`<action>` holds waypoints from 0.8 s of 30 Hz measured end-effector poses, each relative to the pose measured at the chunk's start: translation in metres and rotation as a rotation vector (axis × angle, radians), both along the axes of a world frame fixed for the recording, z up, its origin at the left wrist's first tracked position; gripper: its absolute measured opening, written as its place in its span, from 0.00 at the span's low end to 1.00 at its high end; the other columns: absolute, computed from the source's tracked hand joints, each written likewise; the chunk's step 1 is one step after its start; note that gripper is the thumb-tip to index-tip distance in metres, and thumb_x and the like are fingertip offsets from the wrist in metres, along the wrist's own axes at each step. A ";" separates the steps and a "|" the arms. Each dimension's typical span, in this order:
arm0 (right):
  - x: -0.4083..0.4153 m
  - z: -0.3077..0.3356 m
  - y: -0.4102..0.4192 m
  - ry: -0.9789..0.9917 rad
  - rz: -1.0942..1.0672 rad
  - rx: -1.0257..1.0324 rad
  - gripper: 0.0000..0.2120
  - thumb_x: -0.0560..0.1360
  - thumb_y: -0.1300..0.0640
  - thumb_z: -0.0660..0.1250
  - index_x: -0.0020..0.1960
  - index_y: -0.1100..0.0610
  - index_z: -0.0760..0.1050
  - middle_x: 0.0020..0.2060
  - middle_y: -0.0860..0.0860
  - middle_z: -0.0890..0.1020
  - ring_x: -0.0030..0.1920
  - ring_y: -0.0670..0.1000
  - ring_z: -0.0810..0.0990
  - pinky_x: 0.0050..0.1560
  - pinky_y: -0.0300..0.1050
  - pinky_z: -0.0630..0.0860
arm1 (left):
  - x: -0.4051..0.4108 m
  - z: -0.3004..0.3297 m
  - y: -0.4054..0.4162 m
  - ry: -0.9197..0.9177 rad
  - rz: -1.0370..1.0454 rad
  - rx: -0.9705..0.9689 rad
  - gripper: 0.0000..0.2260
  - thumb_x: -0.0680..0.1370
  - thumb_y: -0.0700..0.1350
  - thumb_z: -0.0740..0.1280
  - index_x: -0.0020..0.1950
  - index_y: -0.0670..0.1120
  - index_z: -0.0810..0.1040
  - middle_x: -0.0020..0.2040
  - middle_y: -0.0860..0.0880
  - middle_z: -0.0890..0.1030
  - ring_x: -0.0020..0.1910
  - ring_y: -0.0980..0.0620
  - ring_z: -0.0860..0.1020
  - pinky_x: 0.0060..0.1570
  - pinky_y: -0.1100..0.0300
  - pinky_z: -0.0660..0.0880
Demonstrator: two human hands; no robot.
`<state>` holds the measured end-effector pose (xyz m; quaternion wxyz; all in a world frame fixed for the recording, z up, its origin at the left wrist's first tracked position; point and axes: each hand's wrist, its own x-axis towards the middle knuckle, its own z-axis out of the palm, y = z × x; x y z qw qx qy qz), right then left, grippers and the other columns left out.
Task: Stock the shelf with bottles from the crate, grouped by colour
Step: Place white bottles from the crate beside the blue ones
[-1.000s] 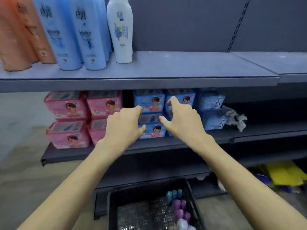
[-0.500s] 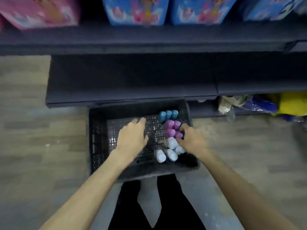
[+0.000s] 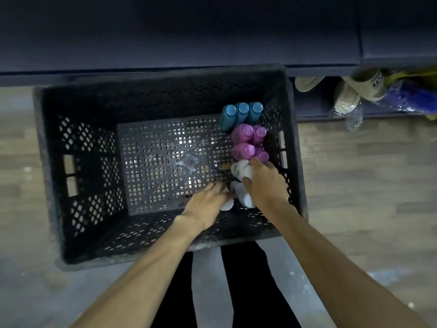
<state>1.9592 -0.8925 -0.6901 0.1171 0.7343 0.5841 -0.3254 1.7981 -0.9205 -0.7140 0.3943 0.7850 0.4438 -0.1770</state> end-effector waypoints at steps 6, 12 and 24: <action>-0.004 -0.029 0.007 -0.042 0.030 -0.012 0.22 0.77 0.56 0.68 0.69 0.53 0.66 0.53 0.56 0.80 0.53 0.61 0.81 0.48 0.53 0.77 | 0.006 -0.035 0.009 -0.039 -0.059 0.043 0.31 0.75 0.31 0.64 0.74 0.54 0.67 0.70 0.49 0.69 0.69 0.46 0.68 0.64 0.51 0.71; -0.003 -0.042 0.009 -0.007 -0.035 -0.021 0.27 0.77 0.59 0.69 0.73 0.55 0.64 0.54 0.57 0.81 0.54 0.60 0.82 0.50 0.53 0.80 | 0.002 -0.039 0.017 -0.009 -0.007 0.027 0.18 0.76 0.35 0.62 0.65 0.48 0.74 0.59 0.47 0.74 0.61 0.45 0.73 0.54 0.50 0.73; -0.005 0.071 0.016 0.200 0.047 0.183 0.22 0.72 0.61 0.71 0.65 0.55 0.72 0.54 0.54 0.75 0.55 0.57 0.74 0.48 0.46 0.69 | -0.052 0.074 0.033 -0.237 0.492 0.121 0.18 0.67 0.50 0.78 0.54 0.51 0.78 0.51 0.55 0.79 0.49 0.51 0.78 0.48 0.52 0.76</action>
